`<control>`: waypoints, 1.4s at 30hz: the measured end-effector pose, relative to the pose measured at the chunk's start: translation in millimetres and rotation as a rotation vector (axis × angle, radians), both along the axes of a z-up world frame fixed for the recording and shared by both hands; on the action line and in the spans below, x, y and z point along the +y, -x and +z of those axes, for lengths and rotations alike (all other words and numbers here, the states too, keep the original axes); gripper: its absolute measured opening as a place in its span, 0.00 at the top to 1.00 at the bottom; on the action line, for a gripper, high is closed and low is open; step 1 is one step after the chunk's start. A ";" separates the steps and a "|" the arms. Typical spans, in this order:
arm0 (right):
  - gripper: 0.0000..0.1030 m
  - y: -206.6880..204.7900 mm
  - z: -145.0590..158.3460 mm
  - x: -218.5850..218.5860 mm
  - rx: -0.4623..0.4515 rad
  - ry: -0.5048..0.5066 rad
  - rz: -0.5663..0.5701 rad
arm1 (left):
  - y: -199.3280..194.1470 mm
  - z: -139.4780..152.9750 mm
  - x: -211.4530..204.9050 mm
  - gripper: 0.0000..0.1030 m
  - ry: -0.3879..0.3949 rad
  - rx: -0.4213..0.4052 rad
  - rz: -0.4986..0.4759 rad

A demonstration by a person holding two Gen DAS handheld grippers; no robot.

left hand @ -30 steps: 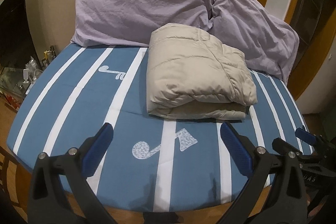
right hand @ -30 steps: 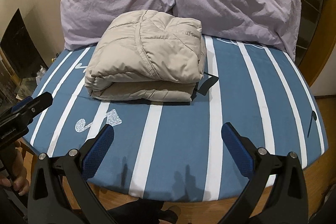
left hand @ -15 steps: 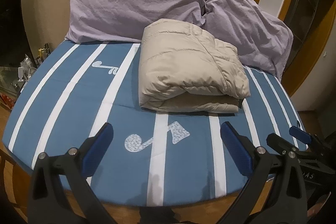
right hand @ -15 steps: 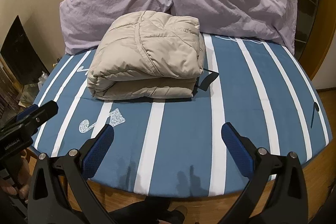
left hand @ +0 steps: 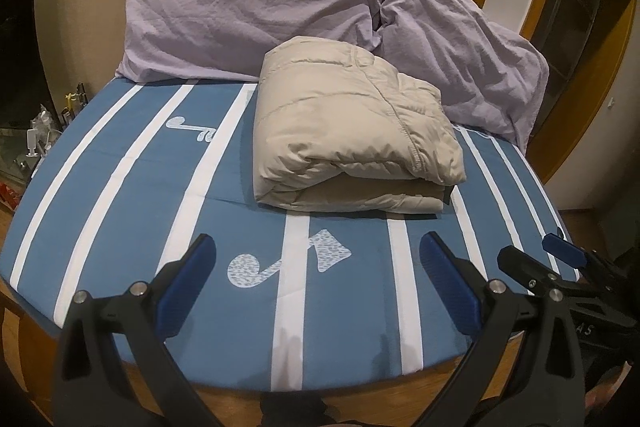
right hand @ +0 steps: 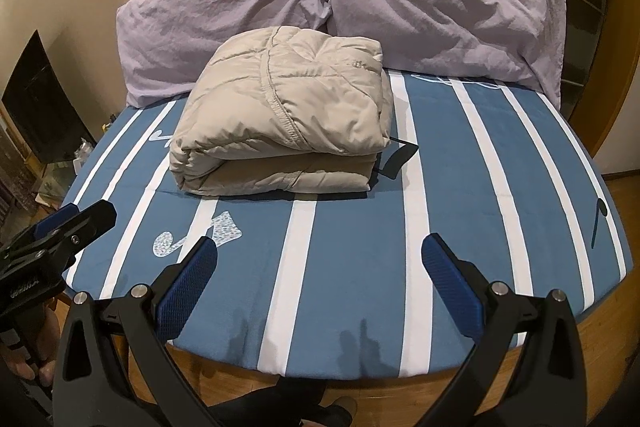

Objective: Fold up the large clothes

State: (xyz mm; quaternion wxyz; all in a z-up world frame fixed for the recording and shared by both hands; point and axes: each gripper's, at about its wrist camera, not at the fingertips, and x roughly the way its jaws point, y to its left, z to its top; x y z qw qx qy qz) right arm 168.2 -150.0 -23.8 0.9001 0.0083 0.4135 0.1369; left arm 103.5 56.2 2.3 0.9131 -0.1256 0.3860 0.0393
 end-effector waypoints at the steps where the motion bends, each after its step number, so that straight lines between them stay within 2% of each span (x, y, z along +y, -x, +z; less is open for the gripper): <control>1: 0.01 -0.2 0.2 -0.9 -0.001 -0.001 -0.004 | 0.3 0.0 -0.2 0.02 0.001 -0.001 -0.001; 42: 0.01 -1.1 0.1 2.6 -0.010 -0.013 -0.006 | 2.6 0.4 -2.1 0.02 0.012 -0.007 -0.010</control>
